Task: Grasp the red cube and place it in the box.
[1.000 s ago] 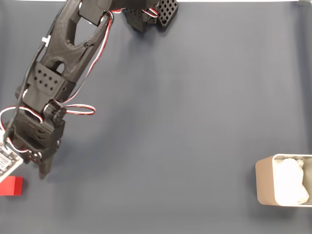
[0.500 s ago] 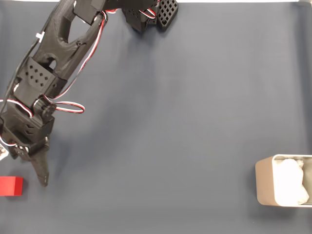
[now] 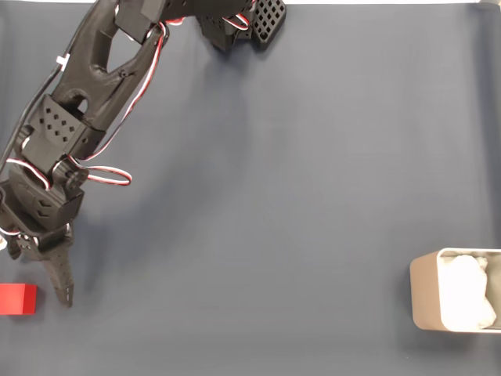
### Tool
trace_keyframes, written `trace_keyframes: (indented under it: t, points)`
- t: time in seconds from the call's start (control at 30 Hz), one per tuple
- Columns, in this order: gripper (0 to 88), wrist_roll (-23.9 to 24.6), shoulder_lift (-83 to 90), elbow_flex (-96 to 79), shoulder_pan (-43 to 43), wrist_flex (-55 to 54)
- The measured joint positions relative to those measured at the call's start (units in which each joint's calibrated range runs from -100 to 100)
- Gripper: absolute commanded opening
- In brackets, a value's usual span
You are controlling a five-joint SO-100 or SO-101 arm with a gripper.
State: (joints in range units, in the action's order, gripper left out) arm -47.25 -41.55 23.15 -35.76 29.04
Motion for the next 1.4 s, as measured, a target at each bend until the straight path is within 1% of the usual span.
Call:
trace_keyframes:
  t: [0.63, 1.4]
  points:
    - [46.9, 0.39, -7.47, 8.68, 0.82, -6.13]
    - [47.4, 0.68, -12.07, 10.85, 1.11, -13.84]
